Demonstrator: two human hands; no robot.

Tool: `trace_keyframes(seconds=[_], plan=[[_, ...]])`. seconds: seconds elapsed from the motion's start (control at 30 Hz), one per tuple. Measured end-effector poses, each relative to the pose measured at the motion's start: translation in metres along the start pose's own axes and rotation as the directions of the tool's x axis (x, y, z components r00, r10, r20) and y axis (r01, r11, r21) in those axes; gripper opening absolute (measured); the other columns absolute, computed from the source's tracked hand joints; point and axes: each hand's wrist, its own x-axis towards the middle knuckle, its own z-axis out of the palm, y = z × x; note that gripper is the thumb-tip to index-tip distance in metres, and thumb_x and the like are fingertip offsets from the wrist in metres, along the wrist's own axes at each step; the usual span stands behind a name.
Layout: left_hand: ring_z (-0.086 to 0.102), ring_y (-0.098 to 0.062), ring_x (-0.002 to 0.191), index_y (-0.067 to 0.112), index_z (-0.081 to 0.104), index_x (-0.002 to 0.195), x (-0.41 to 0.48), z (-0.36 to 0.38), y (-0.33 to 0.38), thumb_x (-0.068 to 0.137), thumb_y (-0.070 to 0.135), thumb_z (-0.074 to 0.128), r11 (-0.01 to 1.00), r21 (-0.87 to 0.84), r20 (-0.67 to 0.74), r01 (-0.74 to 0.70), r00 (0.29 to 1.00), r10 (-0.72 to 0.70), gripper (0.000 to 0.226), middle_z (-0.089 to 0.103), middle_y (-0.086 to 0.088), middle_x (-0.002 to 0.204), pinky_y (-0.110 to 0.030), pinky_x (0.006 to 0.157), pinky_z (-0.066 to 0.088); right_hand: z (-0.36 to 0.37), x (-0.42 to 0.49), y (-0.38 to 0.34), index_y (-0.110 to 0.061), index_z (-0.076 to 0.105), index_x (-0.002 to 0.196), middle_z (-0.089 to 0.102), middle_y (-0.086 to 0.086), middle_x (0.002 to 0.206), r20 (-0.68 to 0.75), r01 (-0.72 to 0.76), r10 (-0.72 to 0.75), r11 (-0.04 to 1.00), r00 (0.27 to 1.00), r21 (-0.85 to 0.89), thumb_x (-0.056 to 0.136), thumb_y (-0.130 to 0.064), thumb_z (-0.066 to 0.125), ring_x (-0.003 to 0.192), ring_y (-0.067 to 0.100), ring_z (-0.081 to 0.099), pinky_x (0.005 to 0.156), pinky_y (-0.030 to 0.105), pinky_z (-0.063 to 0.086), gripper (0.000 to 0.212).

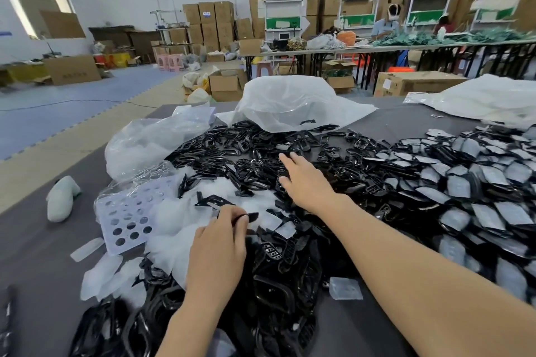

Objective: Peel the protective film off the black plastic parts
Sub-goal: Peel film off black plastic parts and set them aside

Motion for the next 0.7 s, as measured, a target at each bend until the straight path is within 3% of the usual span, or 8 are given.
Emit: trace_keyframes(seconds=[0.1,0.27,0.33,0.4,0.5,0.6,0.7], plan=[[0.061,-0.011,0.066,0.041,0.046,0.098,0.001,0.000,-0.003,0.099,0.044,0.040,0.997,-0.075,-0.007,0.025,1.000,-0.026,0.007,0.066,0.014,0.070,-0.042,0.062,0.051,0.010,0.011,0.004,-0.023,0.032,0.156,0.035,0.007,0.159,0.107,0.039,-0.025,0.990,0.994,-0.133,0.107,-0.032,0.044,0.143,0.030,0.036,0.114,0.046,0.033,0.051],[0.064,-0.002,0.073,0.042,0.046,0.098,0.002,0.000,-0.006,0.100,0.042,0.043,0.987,-0.140,0.002,0.083,0.996,-0.084,0.004,0.070,0.020,0.079,-0.038,0.068,0.053,0.011,0.000,0.015,-0.026,0.051,0.137,0.048,0.007,0.132,-0.033,0.027,-0.032,0.991,0.999,-0.129,0.102,-0.030,0.054,0.123,0.028,0.044,0.103,0.041,0.037,0.035],[0.067,-0.004,0.076,0.041,0.046,0.097,0.001,0.000,-0.004,0.100,0.040,0.044,0.986,-0.141,0.019,0.090,0.996,-0.089,0.003,0.071,0.022,0.081,-0.038,0.069,0.053,0.007,-0.011,0.020,-0.027,0.057,0.128,0.051,0.004,0.122,-0.066,0.009,-0.013,0.998,0.998,-0.063,0.102,-0.026,0.054,0.117,0.026,0.047,0.098,0.040,0.039,0.026],[0.066,-0.007,0.076,0.039,0.047,0.097,0.001,-0.002,-0.001,0.100,0.038,0.047,0.992,-0.105,0.021,0.076,0.997,-0.074,0.004,0.070,0.018,0.081,-0.040,0.070,0.053,0.001,-0.028,0.026,-0.026,0.063,0.119,0.054,-0.001,0.108,-0.107,-0.033,0.052,0.985,0.993,0.172,0.100,-0.021,0.058,0.103,0.020,0.055,0.088,0.034,0.044,0.021],[0.060,-0.009,0.087,0.032,0.057,0.097,0.002,-0.007,0.008,0.098,0.024,0.058,0.990,-0.119,-0.050,-0.070,0.997,0.065,0.008,0.063,0.015,0.092,-0.030,0.078,0.048,-0.009,-0.065,0.033,-0.028,0.067,0.107,0.062,-0.009,0.097,-0.164,-0.079,0.210,0.813,0.964,0.577,0.097,-0.020,0.066,0.076,0.006,0.060,0.066,0.010,0.043,0.013],[0.056,-0.002,0.096,0.032,0.064,0.100,-0.005,-0.005,0.038,0.095,0.021,0.063,0.960,-0.168,-0.047,-0.225,0.974,0.220,0.012,0.057,0.022,0.096,-0.012,0.084,0.041,-0.009,-0.114,0.035,-0.025,0.072,0.096,0.072,-0.001,0.093,-0.142,-0.052,0.334,0.510,0.932,0.858,0.095,-0.016,0.069,0.072,0.012,0.072,0.063,0.018,0.056,0.010],[0.055,0.000,0.101,0.043,0.060,0.097,-0.022,0.011,0.075,0.095,0.026,0.064,0.924,-0.330,0.086,-0.191,0.969,0.231,0.018,0.058,0.021,0.095,-0.006,0.083,0.038,-0.006,-0.154,0.035,-0.021,0.074,0.096,0.076,0.002,0.084,-0.092,-0.020,0.376,0.284,0.922,0.959,0.093,-0.014,0.072,0.073,0.017,0.074,0.065,0.024,0.058,0.008]])
